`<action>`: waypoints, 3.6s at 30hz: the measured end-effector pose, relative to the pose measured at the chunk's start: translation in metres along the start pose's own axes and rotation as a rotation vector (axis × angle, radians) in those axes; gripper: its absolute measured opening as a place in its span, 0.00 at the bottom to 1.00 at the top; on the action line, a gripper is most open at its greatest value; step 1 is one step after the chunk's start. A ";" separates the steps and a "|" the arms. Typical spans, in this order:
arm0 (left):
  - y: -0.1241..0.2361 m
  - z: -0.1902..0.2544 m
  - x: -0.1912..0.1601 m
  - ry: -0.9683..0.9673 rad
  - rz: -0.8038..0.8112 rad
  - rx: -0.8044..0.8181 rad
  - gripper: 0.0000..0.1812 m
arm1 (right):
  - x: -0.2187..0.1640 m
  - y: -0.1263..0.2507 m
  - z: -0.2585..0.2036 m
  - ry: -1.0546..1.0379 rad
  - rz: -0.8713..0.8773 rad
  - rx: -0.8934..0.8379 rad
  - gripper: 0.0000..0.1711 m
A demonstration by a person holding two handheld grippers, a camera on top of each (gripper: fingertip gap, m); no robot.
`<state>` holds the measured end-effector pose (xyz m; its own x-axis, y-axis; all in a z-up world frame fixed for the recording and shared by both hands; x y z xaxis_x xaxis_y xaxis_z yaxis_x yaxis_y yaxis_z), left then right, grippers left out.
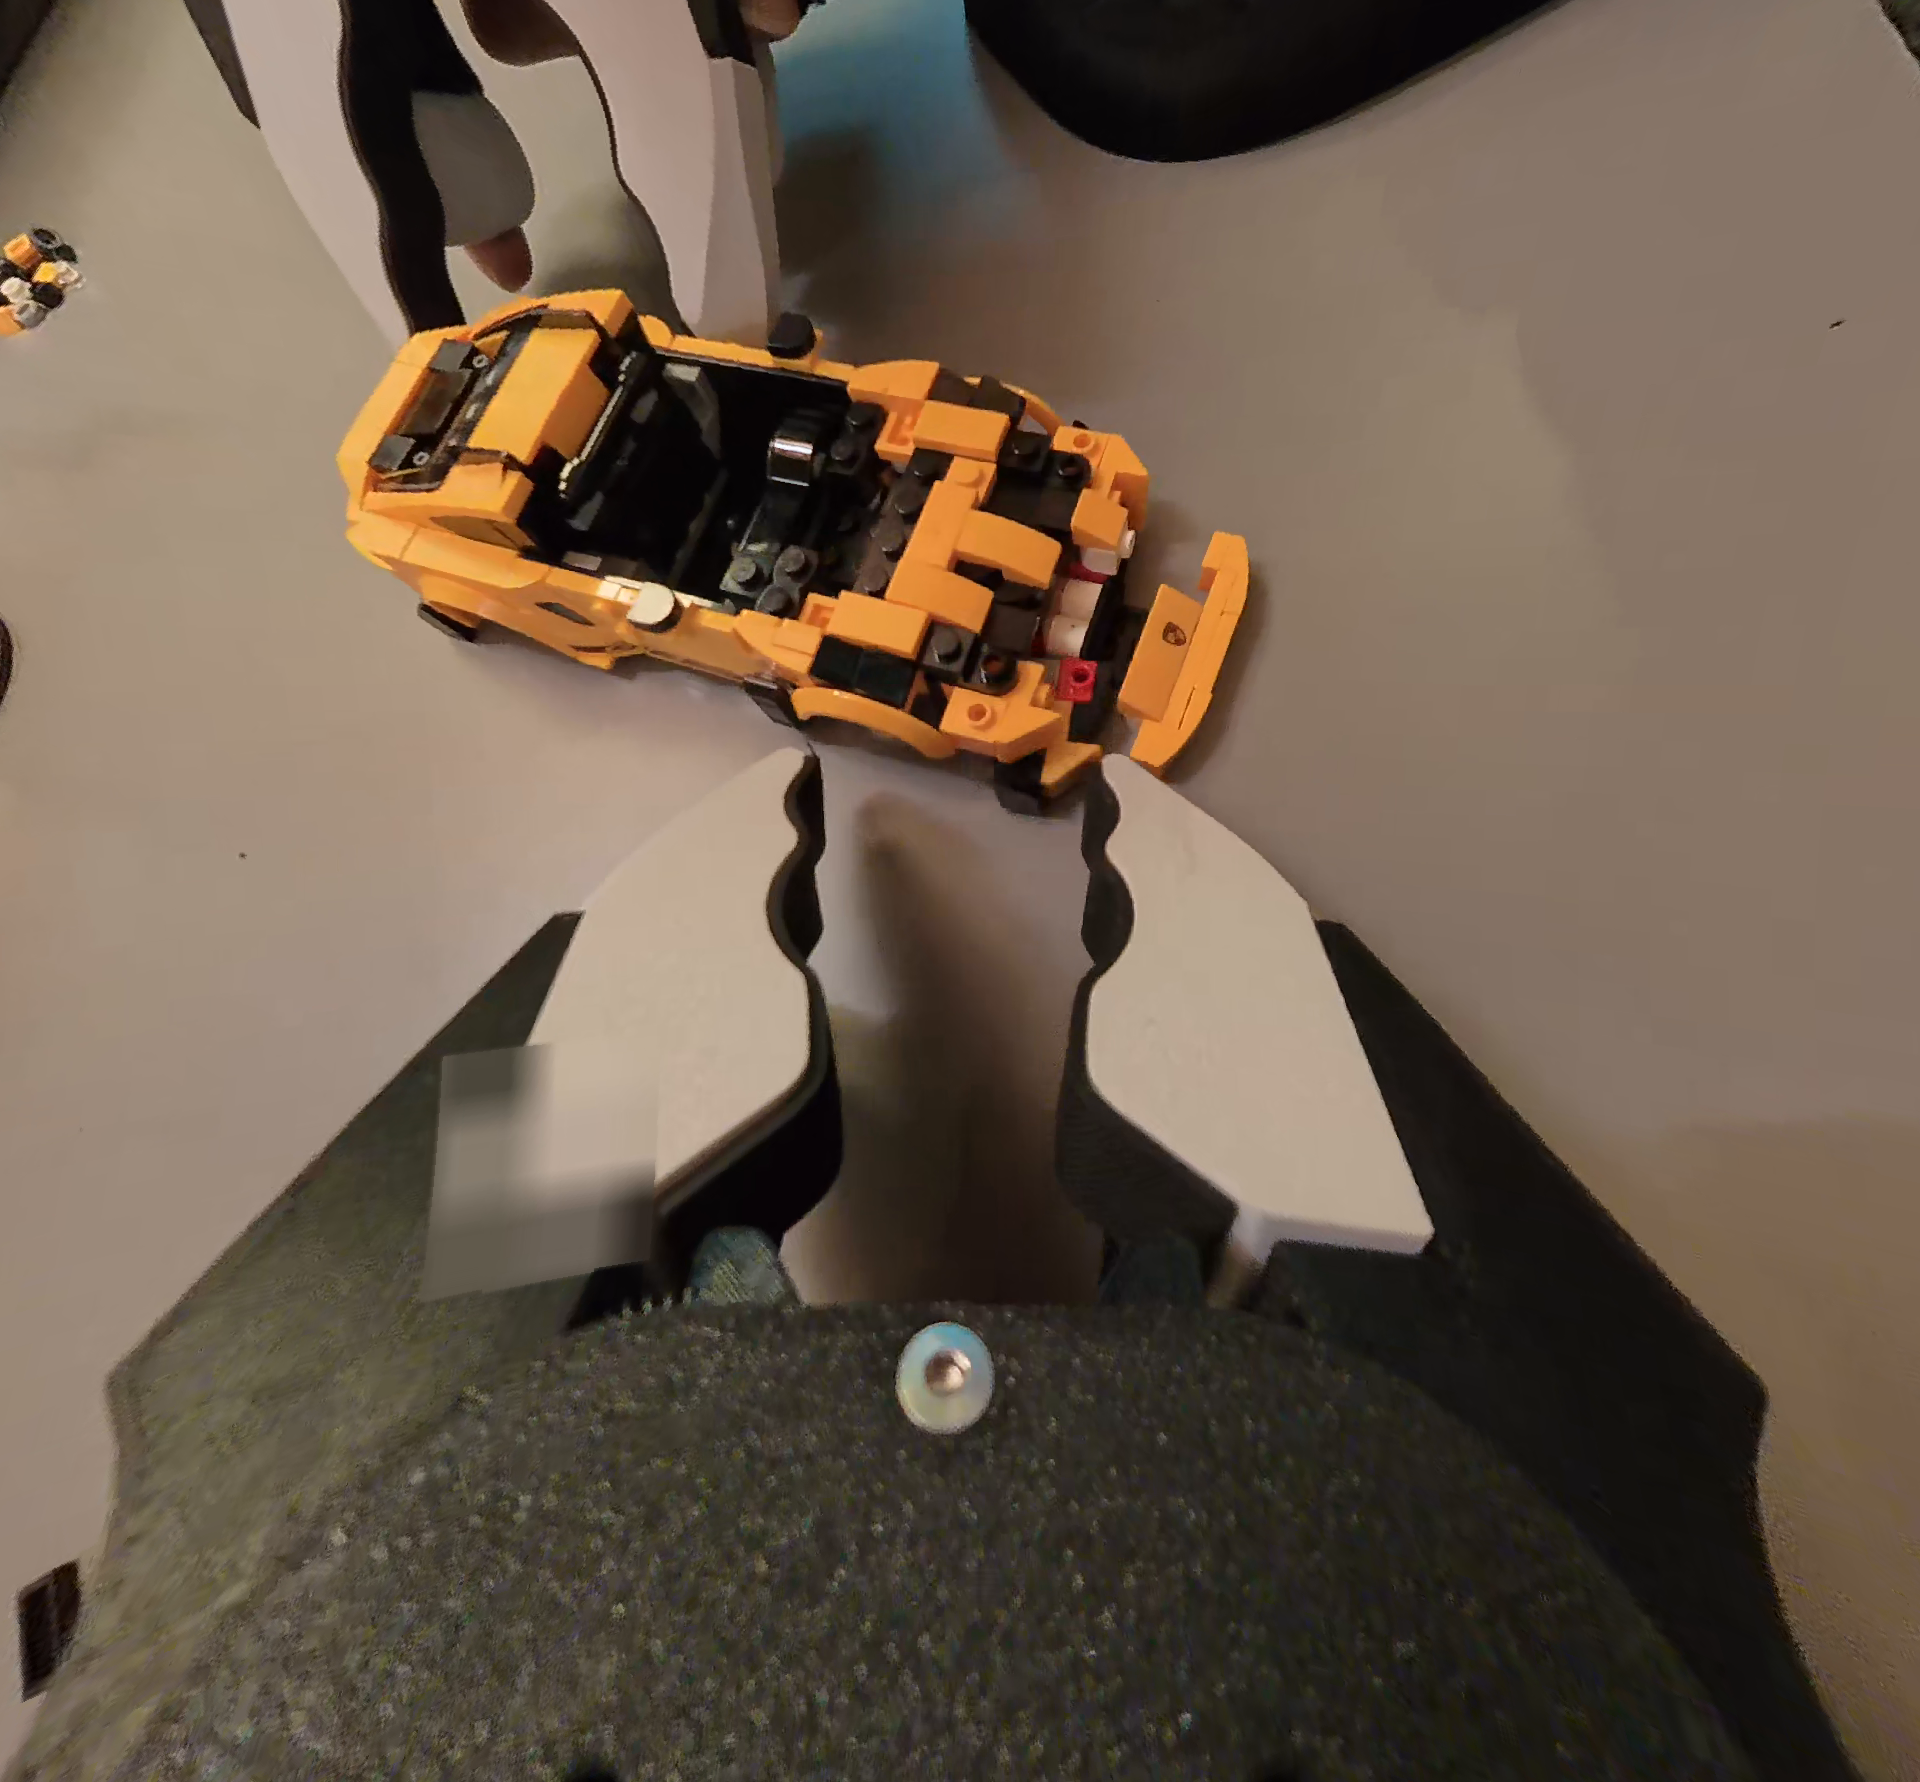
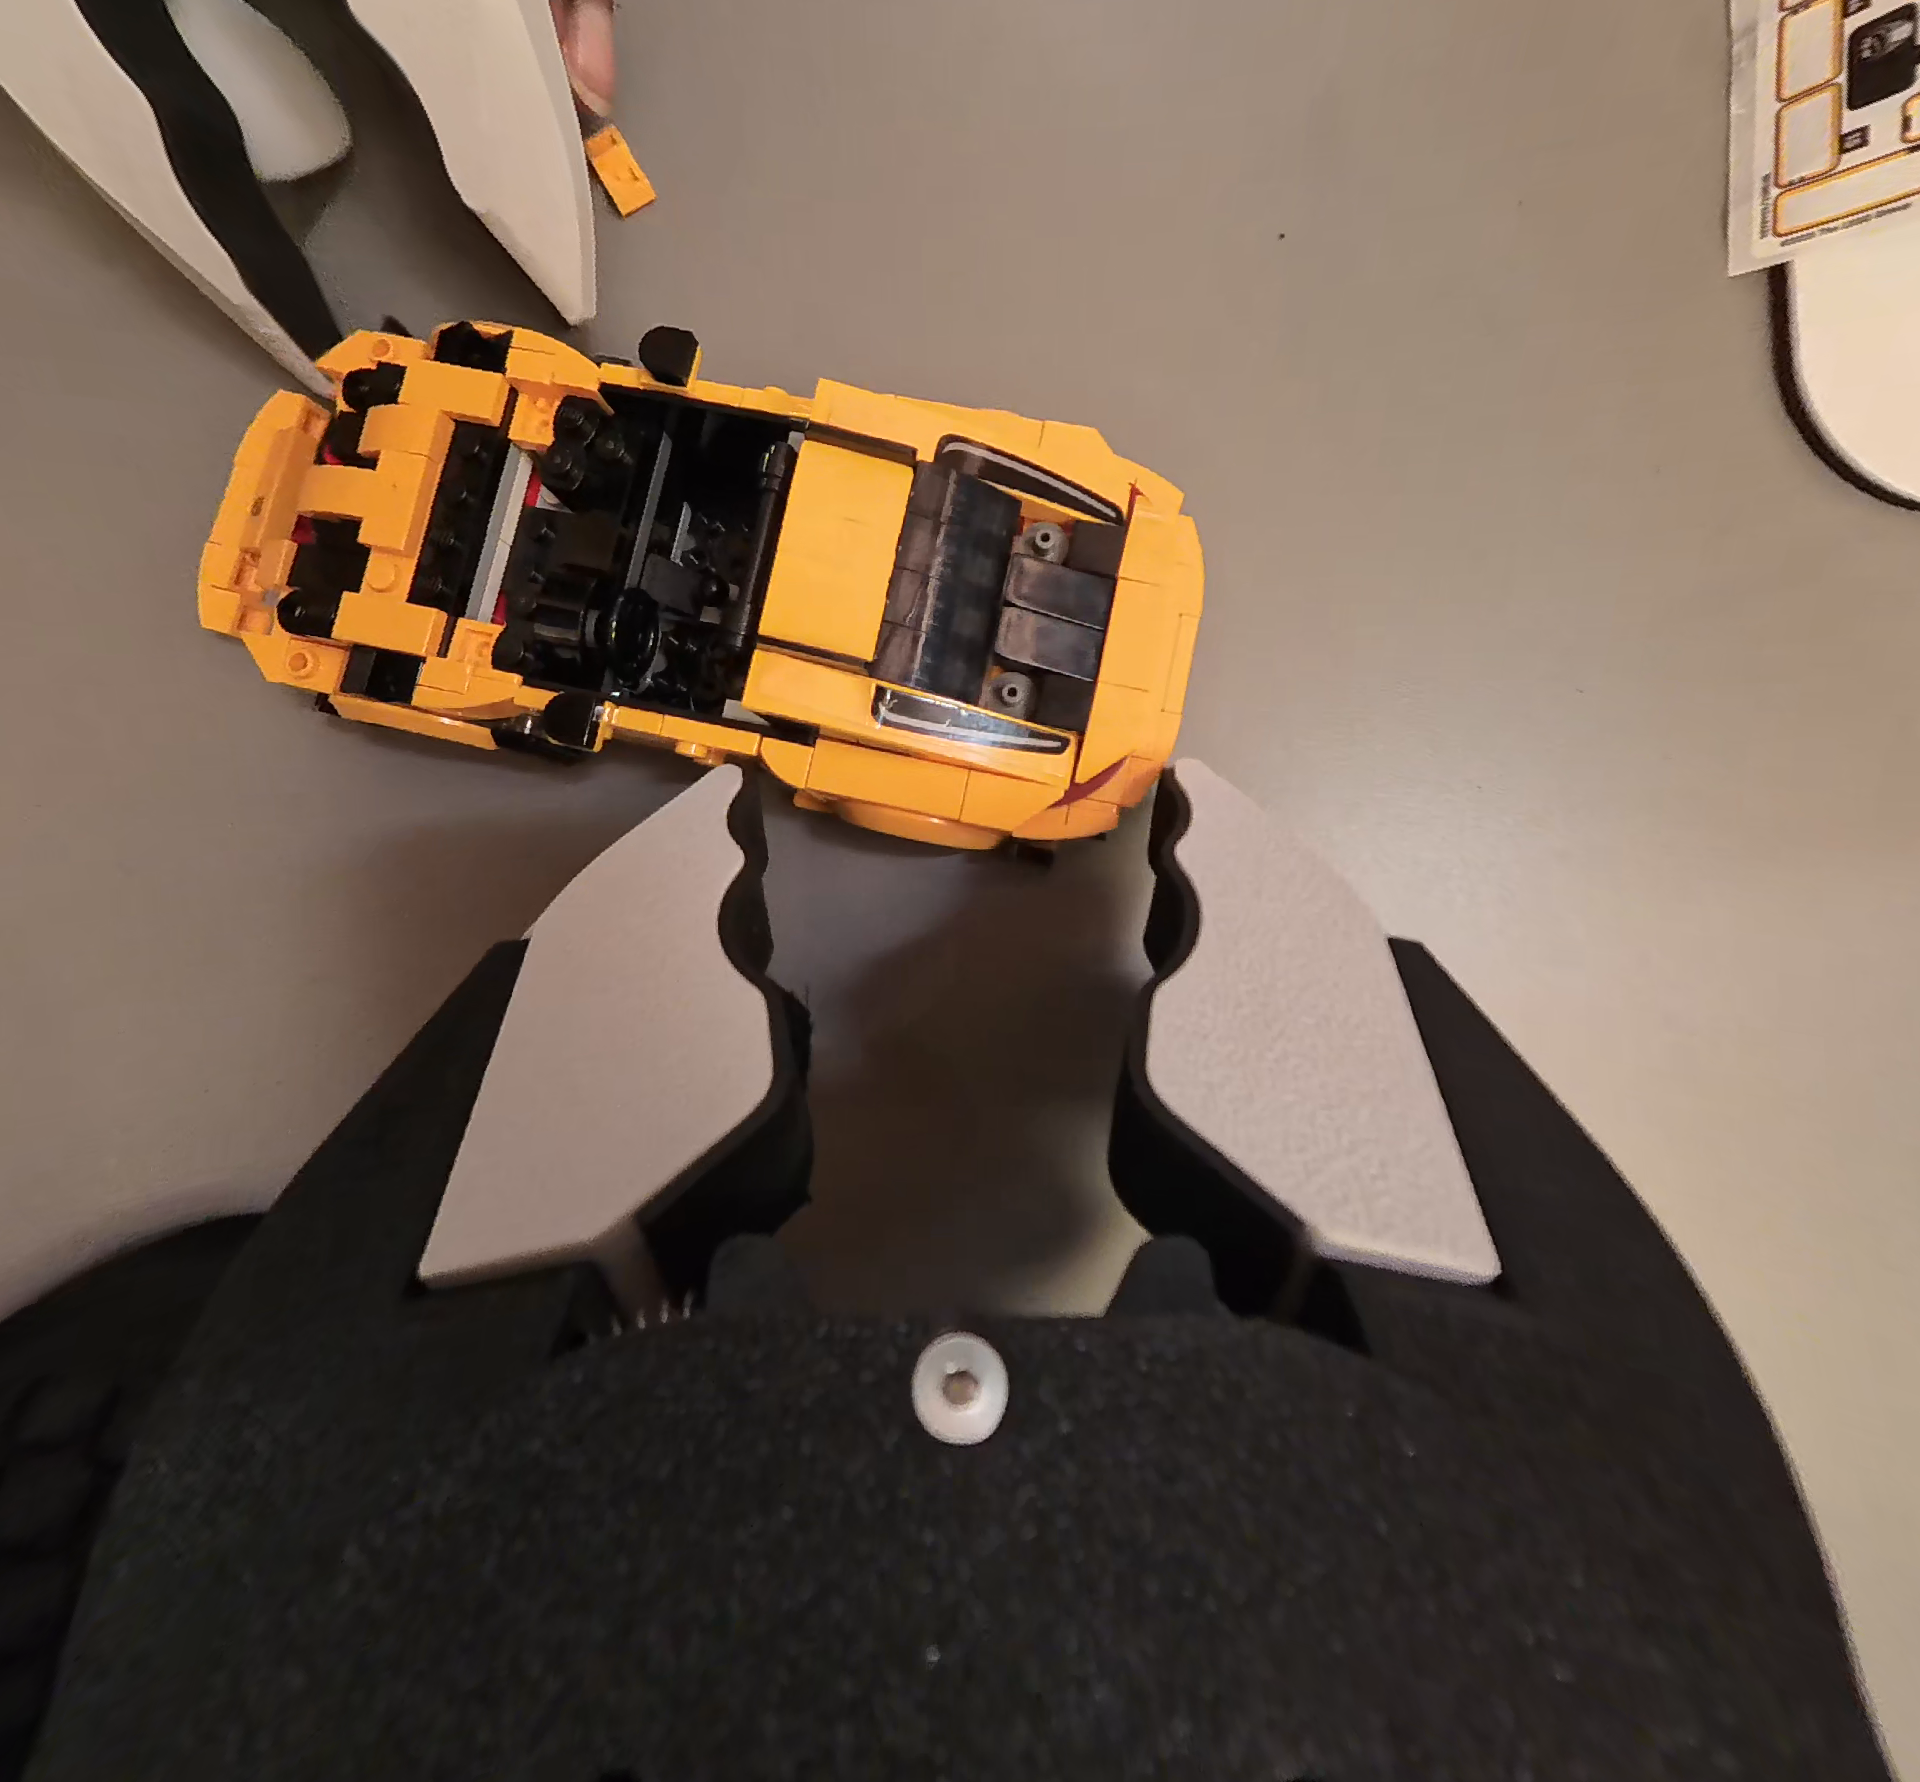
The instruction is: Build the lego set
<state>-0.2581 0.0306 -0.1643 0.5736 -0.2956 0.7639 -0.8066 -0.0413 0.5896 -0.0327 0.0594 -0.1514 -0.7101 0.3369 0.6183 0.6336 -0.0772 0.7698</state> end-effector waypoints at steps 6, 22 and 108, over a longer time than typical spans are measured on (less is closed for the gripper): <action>0.000 -0.001 0.000 0.004 -0.002 0.011 0.26 | -0.002 -0.001 0.001 -0.015 0.010 0.024 0.42; 0.004 0.008 0.002 -0.018 -0.031 0.071 0.26 | -0.003 -0.001 0.004 -0.016 0.018 0.030 0.43; -0.008 0.001 0.007 0.036 -0.061 0.092 0.31 | 0.002 -0.008 0.004 0.010 -0.027 0.021 0.46</action>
<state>-0.2479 0.0274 -0.1637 0.6253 -0.2559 0.7372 -0.7788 -0.1458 0.6100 -0.0379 0.0641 -0.1570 -0.7297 0.3296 0.5991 0.6204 -0.0490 0.7827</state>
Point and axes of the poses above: each gripper's, where its closed fingertips meet, y back along the fingers, x out of its top, z = x × y across the jaws, the point moved 9 cm from there along y, back along the fingers, and after that the axes turned 9 degrees about x, right-handed, at the moved point
